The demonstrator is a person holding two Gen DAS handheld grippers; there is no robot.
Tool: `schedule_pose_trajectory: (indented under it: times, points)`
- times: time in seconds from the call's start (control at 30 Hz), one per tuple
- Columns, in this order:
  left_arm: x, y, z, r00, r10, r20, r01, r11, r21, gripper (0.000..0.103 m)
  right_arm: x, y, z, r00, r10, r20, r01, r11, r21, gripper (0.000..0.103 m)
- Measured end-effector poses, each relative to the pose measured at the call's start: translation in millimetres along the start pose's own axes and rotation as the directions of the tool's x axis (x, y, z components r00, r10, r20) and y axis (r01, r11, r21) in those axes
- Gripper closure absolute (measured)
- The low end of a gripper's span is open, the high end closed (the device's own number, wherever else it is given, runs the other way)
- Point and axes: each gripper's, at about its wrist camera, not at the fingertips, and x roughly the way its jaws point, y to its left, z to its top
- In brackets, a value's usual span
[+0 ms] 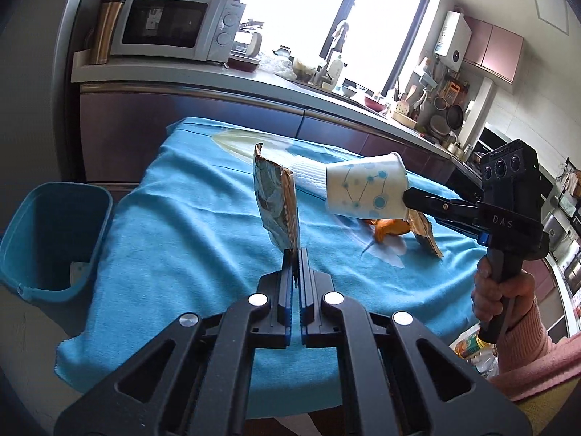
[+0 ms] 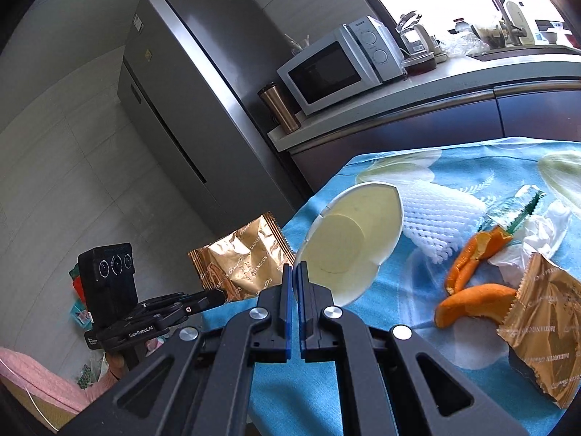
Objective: Collect trash
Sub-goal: 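Carry gold wrapper and paper cup to the teal bin and open both tools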
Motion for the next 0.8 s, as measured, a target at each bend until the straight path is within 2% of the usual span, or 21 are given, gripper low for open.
schedule_pose_trajectory:
  times: [0.37,0.53,0.8]
  points:
    - [-41.7,45.8,7.0,0.99,0.119,0.074,-0.114,0.991,-0.066,0.1,57.0,25.4,8.7,0.991,0.105,-0.081,-0.11,0.993,-0.053,0.101]
    - [-58.1,70.7,10.8,0.977,0.19,0.096,-0.18,0.978,-0.104,0.1,91.0,43.3,11.4,0.981,0.147,-0.131,-0.159,0.983,-0.089,0.101]
    - [-68.8,111.8,12.6,0.955,0.284,0.089,-0.267,0.949,-0.167,0.1,143.0,77.1,16.0,0.96,0.194,-0.204,-0.221,0.968,-0.12,0.101]
